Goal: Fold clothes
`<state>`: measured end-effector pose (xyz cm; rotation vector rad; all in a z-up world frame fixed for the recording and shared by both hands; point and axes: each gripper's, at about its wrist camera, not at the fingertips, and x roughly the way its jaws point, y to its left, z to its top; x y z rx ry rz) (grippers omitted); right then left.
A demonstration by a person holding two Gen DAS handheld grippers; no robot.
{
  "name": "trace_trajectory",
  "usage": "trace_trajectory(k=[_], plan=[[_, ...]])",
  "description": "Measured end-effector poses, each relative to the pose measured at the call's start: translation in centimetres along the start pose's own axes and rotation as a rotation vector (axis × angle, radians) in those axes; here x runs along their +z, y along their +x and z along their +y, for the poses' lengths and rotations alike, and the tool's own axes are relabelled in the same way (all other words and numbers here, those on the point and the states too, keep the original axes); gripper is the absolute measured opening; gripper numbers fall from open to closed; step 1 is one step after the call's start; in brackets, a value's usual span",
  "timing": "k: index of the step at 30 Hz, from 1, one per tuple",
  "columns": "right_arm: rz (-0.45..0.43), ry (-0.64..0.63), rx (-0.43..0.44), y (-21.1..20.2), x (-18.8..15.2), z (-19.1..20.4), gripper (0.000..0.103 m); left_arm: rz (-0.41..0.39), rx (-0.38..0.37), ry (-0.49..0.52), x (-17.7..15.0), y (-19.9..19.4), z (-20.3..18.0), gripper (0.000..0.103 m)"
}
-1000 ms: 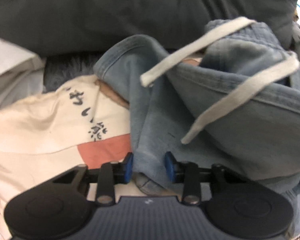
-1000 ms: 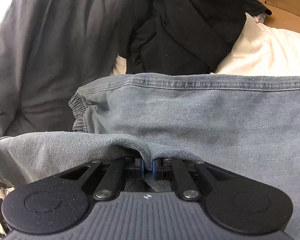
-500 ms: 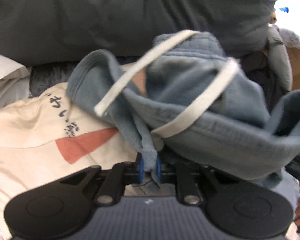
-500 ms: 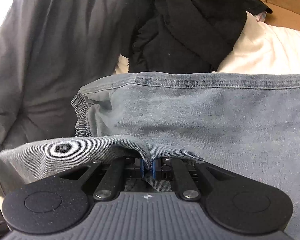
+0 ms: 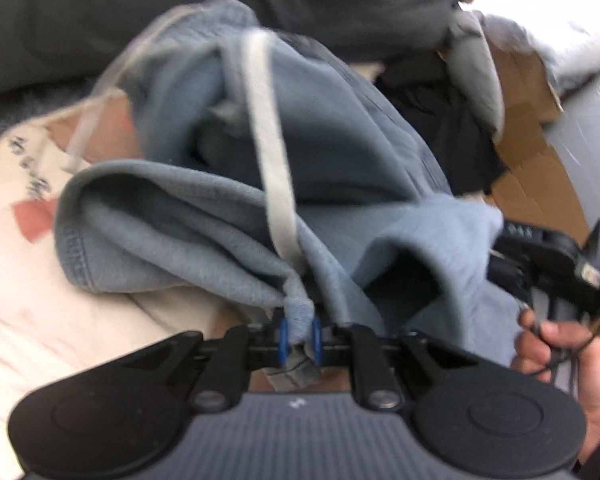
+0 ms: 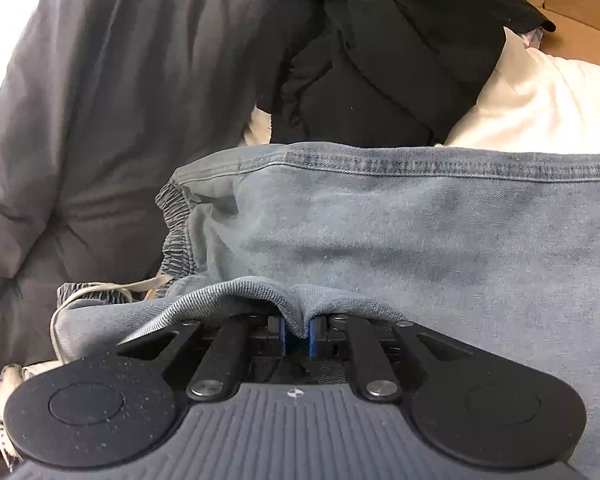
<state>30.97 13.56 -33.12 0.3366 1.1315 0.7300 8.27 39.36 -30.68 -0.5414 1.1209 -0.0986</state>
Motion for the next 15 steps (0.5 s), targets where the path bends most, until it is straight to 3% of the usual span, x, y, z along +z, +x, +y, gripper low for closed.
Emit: trace_trajectory(k=[5,9,14,15], plan=[[0.014,-0.014,0.019,-1.5,-1.1,-0.2,0.012,0.014,-0.031,0.028,0.1,0.2,-1.8,0.012],[0.036,-0.067,0.018,-3.4,-2.5,-0.3,0.028,0.030,-0.058,0.084,-0.8,0.2,-3.8,0.012],[0.084,-0.162,-0.004,-6.2,-4.5,-0.6,0.030,0.052,-0.082,0.119,-1.1,1.0,-6.3,0.012],[0.093,-0.177,-0.004,-6.9,-4.9,-0.8,0.034,0.056,-0.087,0.122,-1.1,1.1,-6.6,0.012]])
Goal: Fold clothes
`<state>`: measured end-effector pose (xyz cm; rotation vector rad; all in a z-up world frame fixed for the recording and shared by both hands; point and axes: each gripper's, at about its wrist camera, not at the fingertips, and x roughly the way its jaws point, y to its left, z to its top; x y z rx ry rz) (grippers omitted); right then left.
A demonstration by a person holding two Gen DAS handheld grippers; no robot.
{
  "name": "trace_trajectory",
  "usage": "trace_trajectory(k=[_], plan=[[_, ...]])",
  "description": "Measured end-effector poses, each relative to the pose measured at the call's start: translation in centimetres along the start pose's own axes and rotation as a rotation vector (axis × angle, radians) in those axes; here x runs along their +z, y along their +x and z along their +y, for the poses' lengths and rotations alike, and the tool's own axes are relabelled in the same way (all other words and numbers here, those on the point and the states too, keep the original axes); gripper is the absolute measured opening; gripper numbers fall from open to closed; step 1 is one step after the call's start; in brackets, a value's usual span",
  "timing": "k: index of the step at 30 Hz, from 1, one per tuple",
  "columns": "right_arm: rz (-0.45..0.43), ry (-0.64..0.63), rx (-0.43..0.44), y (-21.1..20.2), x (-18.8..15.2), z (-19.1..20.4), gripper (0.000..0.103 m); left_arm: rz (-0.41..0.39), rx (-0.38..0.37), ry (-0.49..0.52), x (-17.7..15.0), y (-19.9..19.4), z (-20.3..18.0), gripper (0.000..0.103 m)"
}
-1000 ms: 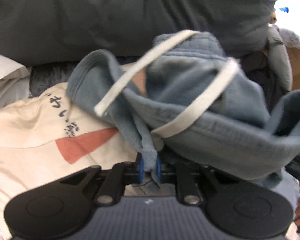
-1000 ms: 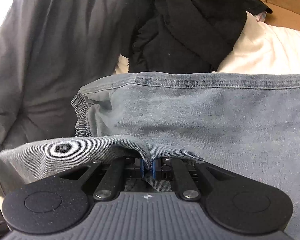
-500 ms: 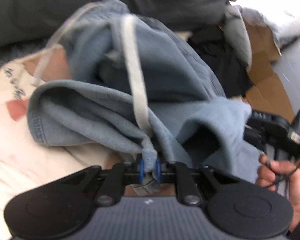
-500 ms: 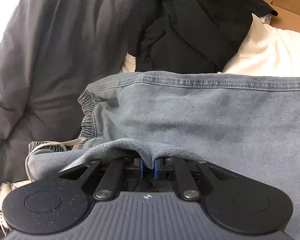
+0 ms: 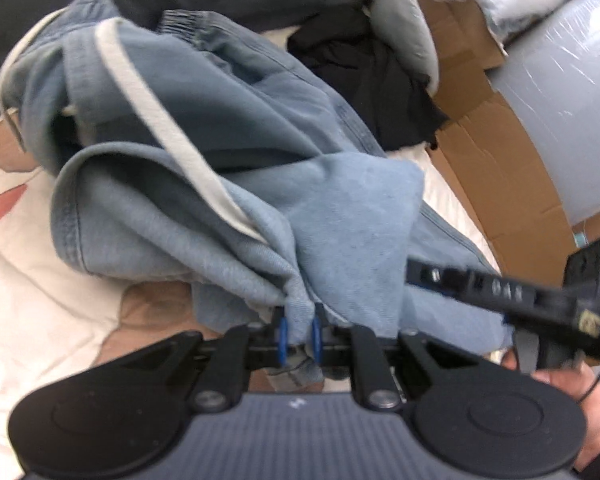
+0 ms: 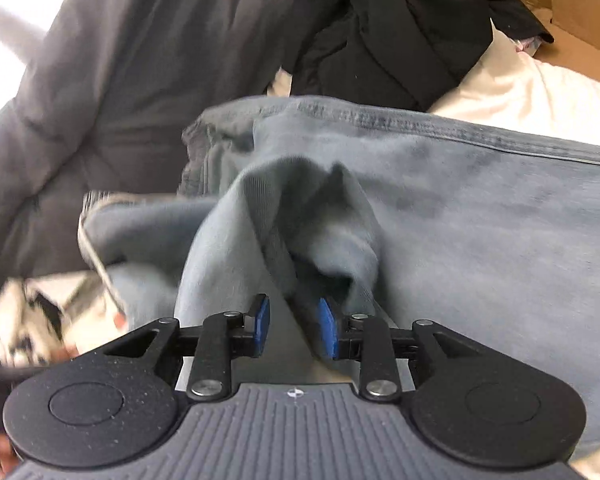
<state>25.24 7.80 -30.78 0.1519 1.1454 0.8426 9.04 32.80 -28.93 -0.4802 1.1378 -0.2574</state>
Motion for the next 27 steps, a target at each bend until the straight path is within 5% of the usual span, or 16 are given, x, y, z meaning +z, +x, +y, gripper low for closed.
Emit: trace_trajectory(k=[2,9,14,27], plan=[[0.018,-0.029,0.000,-1.3,-0.9,-0.2,0.046,0.006,-0.009,0.006,-0.1,0.1,-0.7,0.012],[0.083,-0.122,0.030,-5.9,-5.1,-0.4,0.055,0.059,-0.041,0.034,-1.4,0.5,-2.9,0.012],[0.030,-0.138,0.100,-7.6,-8.7,0.2,0.067,0.110,-0.076,0.053,-3.0,0.9,-4.5,0.012],[-0.097,-0.104,0.128,-4.7,-11.7,0.1,0.065,0.212,-0.128,0.104,-4.5,1.8,-7.0,0.012]])
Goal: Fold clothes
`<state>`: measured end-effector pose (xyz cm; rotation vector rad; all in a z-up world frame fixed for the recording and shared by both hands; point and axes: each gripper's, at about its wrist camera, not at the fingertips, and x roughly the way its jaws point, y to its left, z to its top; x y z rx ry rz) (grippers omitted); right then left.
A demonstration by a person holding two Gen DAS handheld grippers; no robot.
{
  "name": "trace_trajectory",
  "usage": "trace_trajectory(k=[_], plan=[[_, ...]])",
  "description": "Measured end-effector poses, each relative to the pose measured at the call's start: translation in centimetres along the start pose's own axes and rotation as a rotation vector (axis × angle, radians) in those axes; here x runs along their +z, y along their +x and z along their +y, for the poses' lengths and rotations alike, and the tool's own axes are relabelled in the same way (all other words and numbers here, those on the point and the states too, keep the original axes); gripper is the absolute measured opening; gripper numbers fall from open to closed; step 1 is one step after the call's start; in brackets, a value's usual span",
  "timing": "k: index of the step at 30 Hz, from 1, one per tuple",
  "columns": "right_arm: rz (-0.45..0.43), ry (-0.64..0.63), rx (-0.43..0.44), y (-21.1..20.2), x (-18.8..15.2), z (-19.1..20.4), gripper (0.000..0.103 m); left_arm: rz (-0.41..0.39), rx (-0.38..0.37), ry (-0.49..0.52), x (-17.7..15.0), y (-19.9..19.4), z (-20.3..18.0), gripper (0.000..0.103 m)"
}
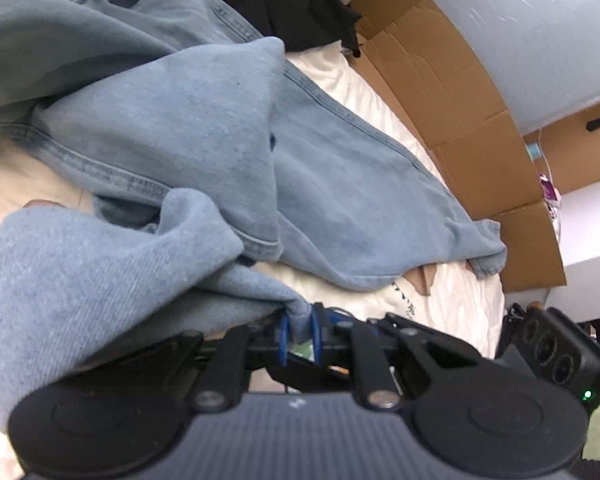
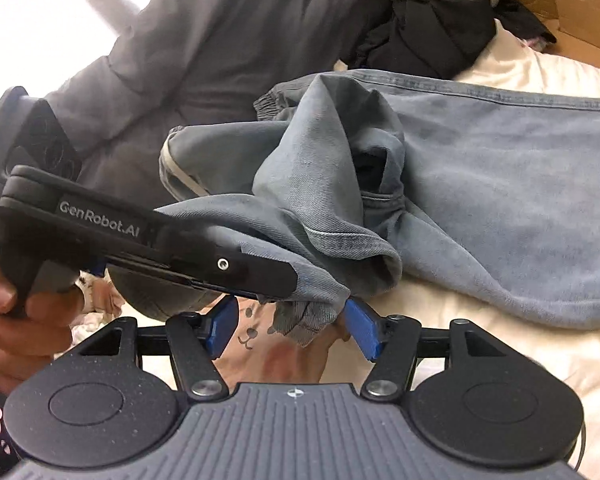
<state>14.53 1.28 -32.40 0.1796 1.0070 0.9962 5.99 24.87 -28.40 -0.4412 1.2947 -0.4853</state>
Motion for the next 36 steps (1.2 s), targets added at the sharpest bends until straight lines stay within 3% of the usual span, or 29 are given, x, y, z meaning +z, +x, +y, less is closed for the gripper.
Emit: trace_trajectory(k=[3,7,10,15,18,22,28,30,36], plan=[[0.002,-0.021,-0.001,0.3,-0.1,-0.1,0.054,0.005,-0.009,-0.001,0.2,0.2,-0.2,0.012],[-0.003,-0.085,-0.007,0.7,-0.1,0.7,0.053,0.011,-0.015,0.000,0.0,-0.2,-0.6,0.011],[-0.005,-0.121,-0.023,0.7,-0.1,1.2,0.034,0.005,-0.024,-0.014,0.1,-1.0,-0.6,0.011],[-0.002,-0.162,-0.017,-0.5,0.0,1.2,0.024,0.021,-0.023,0.032,-0.2,-1.7,-1.8,0.012],[0.009,-0.156,-0.043,-1.6,-0.1,0.7,0.023,0.032,-0.053,0.081,-0.4,-2.3,-3.1,0.014],[0.017,-0.131,-0.087,-3.7,-0.6,-0.6,0.022,0.031,-0.034,0.131,-0.4,-3.2,-3.8,0.017],[-0.002,-0.068,-0.164,-7.4,-1.4,-3.5,0.021,-0.003,0.070,0.104,0.1,-3.7,-1.6,0.033],[-0.015,-0.037,-0.189,-8.8,-1.5,-4.5,0.021,-0.015,0.097,0.093,0.1,-3.7,-0.8,0.048],[-0.033,0.018,-0.263,-12.4,-2.3,-6.7,0.021,-0.017,0.170,0.069,-0.1,-3.3,0.9,0.049]])
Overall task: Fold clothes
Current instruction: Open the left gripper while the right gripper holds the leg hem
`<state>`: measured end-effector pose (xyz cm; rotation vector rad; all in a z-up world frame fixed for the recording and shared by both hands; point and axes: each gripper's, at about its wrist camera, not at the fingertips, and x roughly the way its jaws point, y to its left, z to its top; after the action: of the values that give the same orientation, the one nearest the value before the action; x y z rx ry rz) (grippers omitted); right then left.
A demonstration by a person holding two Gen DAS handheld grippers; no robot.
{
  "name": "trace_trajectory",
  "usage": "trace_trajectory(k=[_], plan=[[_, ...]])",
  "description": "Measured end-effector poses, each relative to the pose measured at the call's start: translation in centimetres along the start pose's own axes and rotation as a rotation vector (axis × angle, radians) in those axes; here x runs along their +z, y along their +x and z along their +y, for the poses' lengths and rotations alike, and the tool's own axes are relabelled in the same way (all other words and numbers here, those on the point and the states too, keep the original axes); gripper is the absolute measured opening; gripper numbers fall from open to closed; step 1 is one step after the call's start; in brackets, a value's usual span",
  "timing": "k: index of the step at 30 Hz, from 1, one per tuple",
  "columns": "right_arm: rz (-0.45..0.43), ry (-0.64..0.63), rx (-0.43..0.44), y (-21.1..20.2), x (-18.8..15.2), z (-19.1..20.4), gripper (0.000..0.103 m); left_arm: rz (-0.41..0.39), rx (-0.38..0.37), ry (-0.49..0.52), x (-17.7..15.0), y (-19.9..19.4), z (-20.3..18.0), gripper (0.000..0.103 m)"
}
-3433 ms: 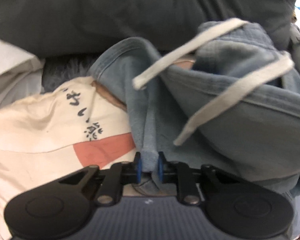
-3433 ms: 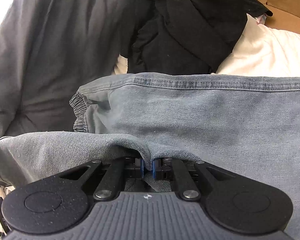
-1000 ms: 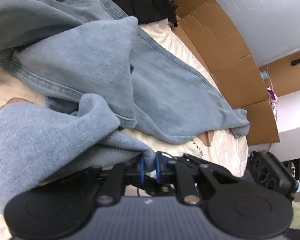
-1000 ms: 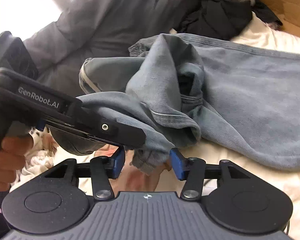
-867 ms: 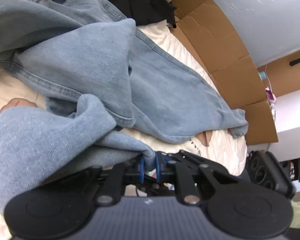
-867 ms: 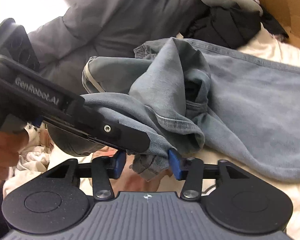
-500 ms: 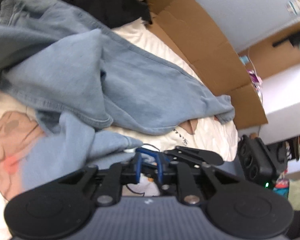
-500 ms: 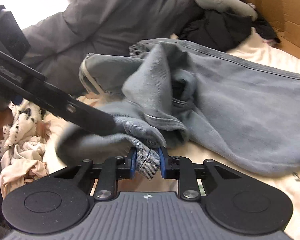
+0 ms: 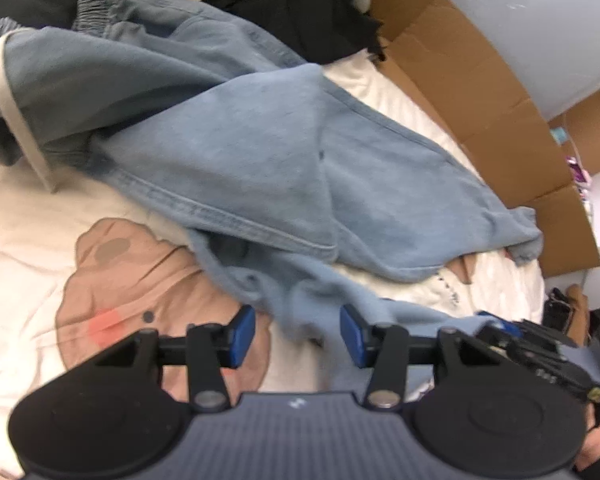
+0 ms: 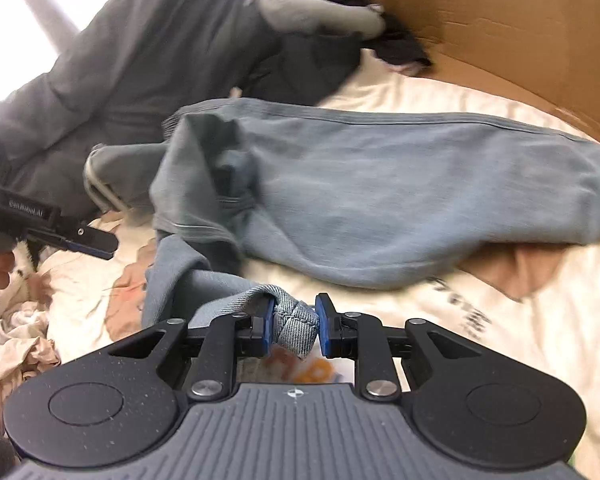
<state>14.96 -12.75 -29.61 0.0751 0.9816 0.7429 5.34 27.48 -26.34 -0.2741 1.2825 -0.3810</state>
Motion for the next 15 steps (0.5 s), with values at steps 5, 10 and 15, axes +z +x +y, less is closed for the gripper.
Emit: trace_trajectory(k=[5,10,15], plan=[[-0.003,0.035,-0.057,-2.3,-0.8,-1.8,0.021,-0.025,0.051,0.005,0.5,-0.6,1.1,0.053],[-0.010,0.112,-0.137,-4.6,-1.7,-4.3,0.021,-0.049,0.118,-0.026,1.3,-1.2,2.7,0.053],[-0.021,0.171,-0.219,-7.2,-2.4,-6.2,0.021,-0.098,0.205,-0.067,2.4,-2.1,4.7,0.055]])
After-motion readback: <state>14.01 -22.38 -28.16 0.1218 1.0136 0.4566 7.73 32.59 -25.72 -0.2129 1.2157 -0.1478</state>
